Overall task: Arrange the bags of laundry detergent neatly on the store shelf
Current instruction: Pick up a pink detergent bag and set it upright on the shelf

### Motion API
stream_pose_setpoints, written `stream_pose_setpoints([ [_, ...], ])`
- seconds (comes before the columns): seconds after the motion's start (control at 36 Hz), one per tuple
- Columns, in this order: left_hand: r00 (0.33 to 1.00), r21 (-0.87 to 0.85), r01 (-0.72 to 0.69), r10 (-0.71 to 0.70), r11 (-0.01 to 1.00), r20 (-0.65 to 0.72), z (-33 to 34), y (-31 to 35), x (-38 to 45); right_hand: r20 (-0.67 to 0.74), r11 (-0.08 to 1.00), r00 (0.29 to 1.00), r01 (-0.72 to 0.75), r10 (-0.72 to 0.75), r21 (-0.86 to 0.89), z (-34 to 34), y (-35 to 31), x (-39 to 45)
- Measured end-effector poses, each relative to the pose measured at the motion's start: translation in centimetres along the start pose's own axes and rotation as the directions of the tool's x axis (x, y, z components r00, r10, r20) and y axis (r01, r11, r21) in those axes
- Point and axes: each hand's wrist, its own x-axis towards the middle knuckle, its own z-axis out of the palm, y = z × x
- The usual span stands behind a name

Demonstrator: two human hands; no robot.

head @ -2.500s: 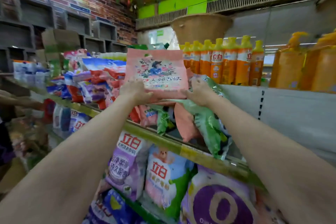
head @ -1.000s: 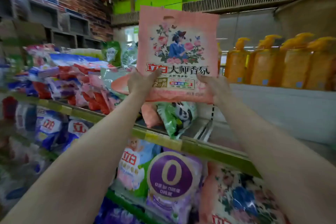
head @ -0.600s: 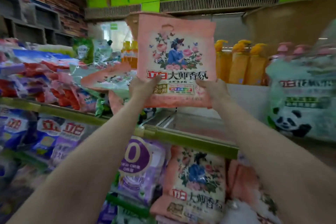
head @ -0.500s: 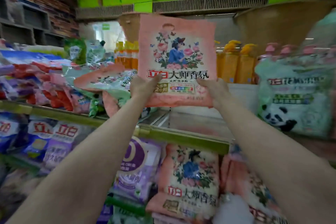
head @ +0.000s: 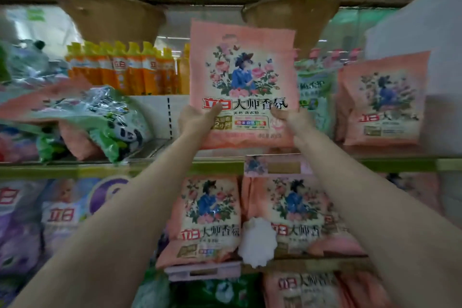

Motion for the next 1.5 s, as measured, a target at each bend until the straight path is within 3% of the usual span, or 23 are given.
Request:
stream_pose_setpoints([
  [0.17,0.996,-0.015,0.020,-0.018,1.000,0.087,4.9,1.0,-1.2,-0.128,1.000,0.992,0.021,-0.024,-0.022,-5.2,-1.0,-0.8],
  [0.36,0.974,-0.074,0.035,-0.018,0.997,0.225,10.6,2.7,-3.3,-0.161,0.998,0.986,0.031,-0.038,-0.047,-11.3,-2.7,-1.0],
  [0.5,0.882,-0.057,0.165,-0.121,0.985,0.455,14.4,3.5,-3.8,-0.218,0.996,0.974,0.052,-0.067,-0.073,-15.3,-2.7,0.7],
  [0.61,0.860,-0.023,0.167,-0.134,0.986,0.493,18.4,3.5,-4.3,-0.224,0.995,0.973,0.038,-0.057,-0.090,-19.2,-2.6,3.0],
  [0.86,0.890,-0.214,0.088,0.020,0.973,0.456,29.7,3.3,-5.5,-0.201,0.993,0.976,0.068,-0.086,-0.094,-30.0,-1.2,12.1],
  [1.0,0.898,-0.162,0.044,0.032,0.986,0.439,35.7,3.3,-5.2,-0.167,0.997,0.984,0.055,-0.064,-0.056,-35.5,0.0,17.3],
  [1.19,0.901,-0.090,0.062,-0.017,0.994,0.433,42.3,1.8,-5.3,-0.175,0.997,0.984,-0.037,0.023,-0.075,-38.1,-0.2,17.9],
  [1.33,0.905,0.102,-0.049,0.001,0.994,0.424,45.1,0.3,-4.8,-0.200,0.994,0.979,-0.064,0.045,-0.090,-41.1,2.9,20.2],
  [1.5,0.901,0.166,-0.065,-0.013,0.984,0.433,46.5,0.4,-3.5,-0.113,0.996,0.993,-0.041,0.033,-0.075,-42.0,3.5,22.3],
])
